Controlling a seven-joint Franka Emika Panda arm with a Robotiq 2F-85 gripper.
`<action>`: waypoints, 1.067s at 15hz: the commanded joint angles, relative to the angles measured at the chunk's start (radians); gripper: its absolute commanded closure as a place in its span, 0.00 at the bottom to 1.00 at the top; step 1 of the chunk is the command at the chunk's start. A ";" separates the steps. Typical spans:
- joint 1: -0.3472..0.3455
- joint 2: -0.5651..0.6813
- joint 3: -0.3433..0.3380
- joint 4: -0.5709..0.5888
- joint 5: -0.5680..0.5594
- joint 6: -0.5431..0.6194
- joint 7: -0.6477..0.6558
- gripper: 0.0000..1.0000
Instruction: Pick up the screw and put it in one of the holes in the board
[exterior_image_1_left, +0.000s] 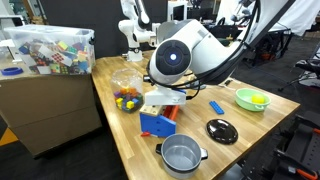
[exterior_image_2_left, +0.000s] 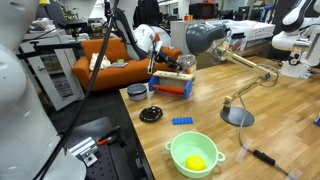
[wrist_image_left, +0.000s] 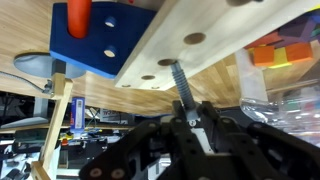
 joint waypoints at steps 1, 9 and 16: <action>-0.014 -0.009 0.002 -0.016 -0.030 0.018 0.018 0.94; -0.019 -0.005 0.004 -0.032 -0.025 0.020 0.024 0.94; -0.018 0.016 0.008 -0.010 -0.015 0.026 0.055 0.94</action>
